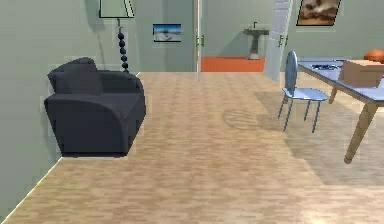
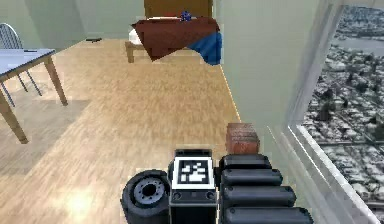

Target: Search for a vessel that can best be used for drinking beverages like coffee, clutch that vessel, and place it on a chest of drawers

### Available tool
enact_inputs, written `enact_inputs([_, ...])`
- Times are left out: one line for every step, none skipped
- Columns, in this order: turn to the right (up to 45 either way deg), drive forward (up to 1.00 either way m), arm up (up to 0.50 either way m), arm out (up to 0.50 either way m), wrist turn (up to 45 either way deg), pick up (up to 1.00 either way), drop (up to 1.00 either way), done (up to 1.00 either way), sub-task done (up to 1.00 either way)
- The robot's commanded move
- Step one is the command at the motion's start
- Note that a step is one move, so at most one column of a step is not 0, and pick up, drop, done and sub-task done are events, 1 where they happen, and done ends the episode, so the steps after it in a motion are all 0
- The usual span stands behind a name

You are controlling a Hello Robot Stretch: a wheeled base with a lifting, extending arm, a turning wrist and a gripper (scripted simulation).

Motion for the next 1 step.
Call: enact_inputs([0.0, 0.15, 0.00, 0.00, 0.0, 0.00, 0.00, 0.00, 0.00])
